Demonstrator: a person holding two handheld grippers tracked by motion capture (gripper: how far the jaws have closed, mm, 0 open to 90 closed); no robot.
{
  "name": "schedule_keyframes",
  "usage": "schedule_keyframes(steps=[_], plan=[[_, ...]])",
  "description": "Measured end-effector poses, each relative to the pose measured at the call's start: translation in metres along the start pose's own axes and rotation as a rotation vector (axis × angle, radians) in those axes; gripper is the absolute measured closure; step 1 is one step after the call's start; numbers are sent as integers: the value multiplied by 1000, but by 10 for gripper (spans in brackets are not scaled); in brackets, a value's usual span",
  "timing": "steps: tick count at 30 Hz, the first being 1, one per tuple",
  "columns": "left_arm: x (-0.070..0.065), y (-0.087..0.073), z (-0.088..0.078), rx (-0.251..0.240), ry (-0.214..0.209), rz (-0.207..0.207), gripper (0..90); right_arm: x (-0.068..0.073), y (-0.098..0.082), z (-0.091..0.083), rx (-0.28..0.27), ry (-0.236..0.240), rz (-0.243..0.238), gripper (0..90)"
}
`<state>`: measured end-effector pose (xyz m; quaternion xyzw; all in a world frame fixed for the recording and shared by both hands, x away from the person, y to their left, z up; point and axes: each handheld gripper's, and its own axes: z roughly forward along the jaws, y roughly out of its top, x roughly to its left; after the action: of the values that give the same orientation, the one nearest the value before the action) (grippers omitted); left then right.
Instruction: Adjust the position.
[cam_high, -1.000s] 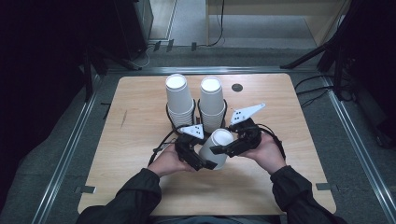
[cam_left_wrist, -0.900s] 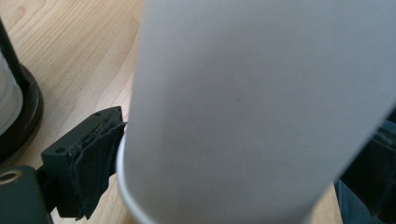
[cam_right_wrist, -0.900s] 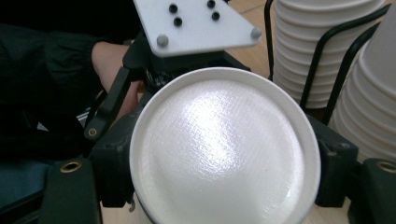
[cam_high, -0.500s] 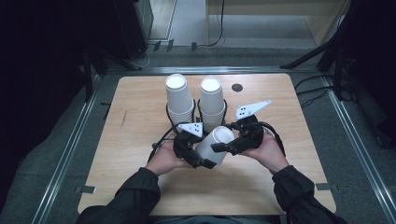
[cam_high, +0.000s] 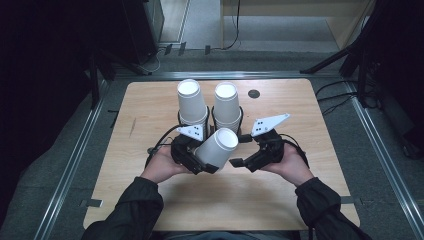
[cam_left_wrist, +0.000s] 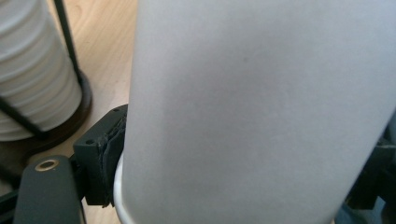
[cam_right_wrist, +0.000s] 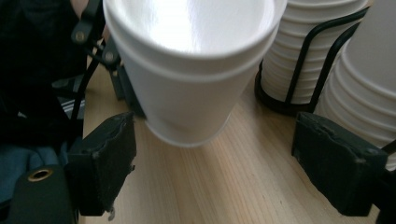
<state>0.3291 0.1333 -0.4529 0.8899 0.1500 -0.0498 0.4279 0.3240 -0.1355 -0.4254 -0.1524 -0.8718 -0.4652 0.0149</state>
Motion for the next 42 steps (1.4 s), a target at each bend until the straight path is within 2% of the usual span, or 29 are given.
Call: schedule_keyframes(steps=[4,6,11,15,16,17,18,19,23,26,29,31,37,42], plan=[[2,0,-7,35,50,-14,146,1,-4,4,14,18,-2,143],[3,0,-9,35,54,-16,146,2,-5,5,14,29,5,143],[4,-1,-13,81,82,-13,146,1,-10,10,39,40,3,143],[5,-4,-13,119,102,-8,146,1,-14,12,56,22,-21,172],[6,-4,-13,145,98,-27,145,2,-14,12,55,21,-21,178],[6,-4,-13,145,98,-27,142,2,-14,12,55,25,-20,178],[7,-6,-11,157,106,-48,142,2,-14,12,59,26,-21,178],[8,-6,-11,176,104,-41,143,2,-15,12,62,25,-18,178],[9,-7,-8,191,96,-44,144,-1,-18,14,71,28,-14,178],[9,-8,-3,227,97,-31,144,-2,-20,15,83,18,-26,173],[10,-9,3,240,90,-40,144,-3,-19,15,79,17,-27,168],[10,-10,6,260,80,-31,144,-4,-19,14,74,20,-27,166],[7,-9,17,278,58,-24,144,-6,-18,12,70,35,-34,155],[1,-7,28,299,26,-7,143,-7,-14,18,101,60,-48,150]])
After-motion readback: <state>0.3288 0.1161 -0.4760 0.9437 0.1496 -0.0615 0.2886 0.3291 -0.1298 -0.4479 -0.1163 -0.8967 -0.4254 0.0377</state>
